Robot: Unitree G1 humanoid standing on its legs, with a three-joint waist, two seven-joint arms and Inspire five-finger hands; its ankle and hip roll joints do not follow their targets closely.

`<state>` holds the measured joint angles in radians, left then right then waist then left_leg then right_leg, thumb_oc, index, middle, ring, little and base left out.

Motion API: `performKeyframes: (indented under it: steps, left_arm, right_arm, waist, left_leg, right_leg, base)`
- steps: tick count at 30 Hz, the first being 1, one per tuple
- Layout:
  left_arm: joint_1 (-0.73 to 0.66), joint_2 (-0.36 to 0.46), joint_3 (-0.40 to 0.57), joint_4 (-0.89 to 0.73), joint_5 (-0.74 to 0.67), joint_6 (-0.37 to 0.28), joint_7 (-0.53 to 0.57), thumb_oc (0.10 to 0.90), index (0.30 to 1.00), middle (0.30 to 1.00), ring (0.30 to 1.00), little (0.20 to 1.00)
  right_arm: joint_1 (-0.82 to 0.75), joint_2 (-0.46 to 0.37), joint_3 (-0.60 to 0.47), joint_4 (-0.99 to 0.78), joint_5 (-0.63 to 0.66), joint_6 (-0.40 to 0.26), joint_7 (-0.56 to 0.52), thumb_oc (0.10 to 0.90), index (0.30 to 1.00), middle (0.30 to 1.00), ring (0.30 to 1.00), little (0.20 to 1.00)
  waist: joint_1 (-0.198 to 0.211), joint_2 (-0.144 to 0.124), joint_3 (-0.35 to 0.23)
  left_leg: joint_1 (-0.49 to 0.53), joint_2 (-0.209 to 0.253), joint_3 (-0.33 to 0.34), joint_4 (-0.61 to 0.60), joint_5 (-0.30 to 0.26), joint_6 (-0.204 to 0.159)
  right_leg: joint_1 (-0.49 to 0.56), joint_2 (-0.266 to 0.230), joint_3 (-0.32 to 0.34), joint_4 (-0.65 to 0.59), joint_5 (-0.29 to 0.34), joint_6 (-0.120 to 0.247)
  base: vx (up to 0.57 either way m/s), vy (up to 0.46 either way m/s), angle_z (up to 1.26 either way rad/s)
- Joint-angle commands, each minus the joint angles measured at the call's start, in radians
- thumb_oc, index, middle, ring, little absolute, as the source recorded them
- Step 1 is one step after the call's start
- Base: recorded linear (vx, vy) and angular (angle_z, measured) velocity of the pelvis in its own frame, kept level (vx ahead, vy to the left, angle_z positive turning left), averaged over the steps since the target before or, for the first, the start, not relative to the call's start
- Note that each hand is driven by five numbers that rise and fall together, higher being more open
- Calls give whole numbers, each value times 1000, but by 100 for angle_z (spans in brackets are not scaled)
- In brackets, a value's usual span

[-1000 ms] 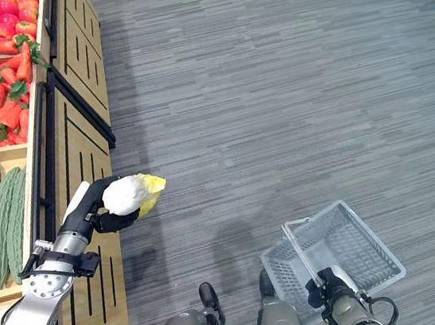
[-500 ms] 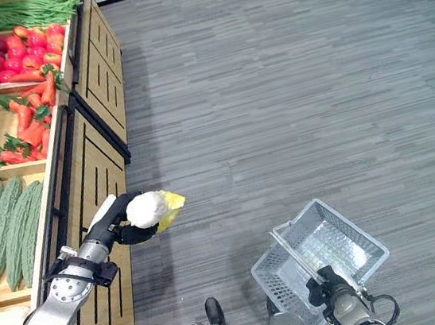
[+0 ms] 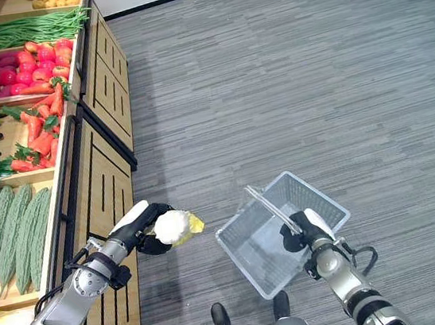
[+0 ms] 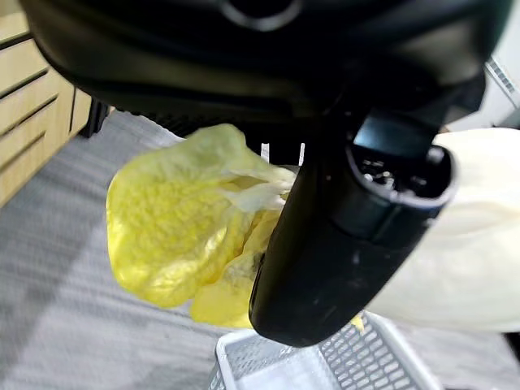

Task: Get the vegetables into the basket

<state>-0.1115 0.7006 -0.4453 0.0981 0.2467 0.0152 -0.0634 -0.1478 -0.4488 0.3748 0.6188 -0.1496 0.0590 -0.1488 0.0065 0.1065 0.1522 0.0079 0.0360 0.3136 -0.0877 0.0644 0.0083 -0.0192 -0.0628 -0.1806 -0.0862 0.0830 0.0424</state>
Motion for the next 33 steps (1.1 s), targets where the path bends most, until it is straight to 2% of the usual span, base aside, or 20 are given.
performKeyframes:
  steps: [1,4,5,6,14,23,24,25,26,27,33]
  left_arm:
    - [-137,1,-8,8,99,-64,55,400,300,300,300,300]
    - [-158,-18,-36,32,121,-62,54,400,300,300,300,300]
    - [-193,-67,-89,98,151,-57,54,400,300,300,300,300]
    - [-209,-84,-108,123,167,-54,56,400,300,300,300,300]
    - [-253,-233,-193,343,233,-33,71,400,300,300,300,300]
    - [-289,-325,-228,517,277,-15,91,400,300,300,300,300]
    - [-302,-362,-249,589,299,-7,95,400,300,300,300,300]
    - [-303,-365,-249,594,299,-9,97,400,300,300,300,300]
    - [-306,-376,-253,619,303,-6,96,431,344,344,344,344]
    - [-308,-380,-253,624,304,-7,98,900,1000,1000,1000,1000]
    - [-353,-445,-295,733,321,-3,107,900,1000,1000,1000,1000]
  right_arm:
    - [-102,-17,6,-119,-24,-76,-22,400,300,300,300,300]
    - [-110,-14,18,-142,-30,-78,-18,400,300,300,300,300]
    - [-130,-4,57,-196,-37,-86,-7,400,300,300,300,300]
    - [-135,-4,73,-221,-42,-90,0,400,300,300,300,300]
    - [-123,-4,158,-376,-37,-116,50,400,300,300,300,300]
    - [-92,-9,229,-506,47,-139,125,400,300,300,300,300]
    - [-80,2,257,-529,109,-142,153,400,300,300,300,300]
    - [-80,0,256,-530,111,-142,153,400,300,300,300,300]
    - [-82,0,263,-540,119,-143,160,400,300,300,300,300]
    - [-83,-2,263,-541,120,-142,161,400,300,300,300,300]
    - [-109,4,307,-577,213,-141,187,400,300,300,300,300]
  waist:
    - [-12,-33,-35]
    - [-12,-28,-34]
    - [-22,-22,-34]
    - [-25,-19,-33]
    - [-50,-5,-31]
    - [-67,-13,-27]
    - [-74,-21,-26]
    - [-74,-20,-26]
    - [-75,-22,-25]
    - [-75,-21,-25]
    - [-82,-36,-28]
  left_leg:
    - [38,-8,-26,0,-94,-5]
    - [42,-7,-22,3,-97,-5]
    - [46,-6,-13,8,-100,-6]
    - [47,-5,-9,10,-102,-7]
    - [49,-4,12,4,-100,-9]
    - [52,1,29,4,-100,-11]
    - [52,1,31,3,-99,-12]
    - [52,1,31,3,-99,-12]
    - [52,1,32,2,-99,-12]
    - [51,1,32,2,-98,-12]
    - [52,2,42,1,-97,-11]
  right_leg:
    - [-9,-24,43,29,-76,43]
    - [-5,-24,46,28,-75,44]
    - [-4,-23,55,30,-76,43]
    - [-5,-24,59,30,-76,42]
    - [-13,-23,71,31,-73,43]
    - [-19,-20,82,35,-71,43]
    - [-21,-20,85,35,-70,43]
    - [-21,-20,86,36,-70,43]
    - [-21,-20,87,35,-69,42]
    - [-22,-20,87,35,-69,42]
    - [-30,-18,97,39,-63,43]
  base:
    - [49,-19,-7]
    - [21,-12,-8]
    - [19,-21,-7]
    - [19,-24,-6]
    - [-1,-7,-12]
    - [-10,-4,-6]
    - [-23,1,-5]
    - [-34,4,-4]
    - [-11,3,-4]
    - [-33,5,-4]
    - [-23,1,-3]
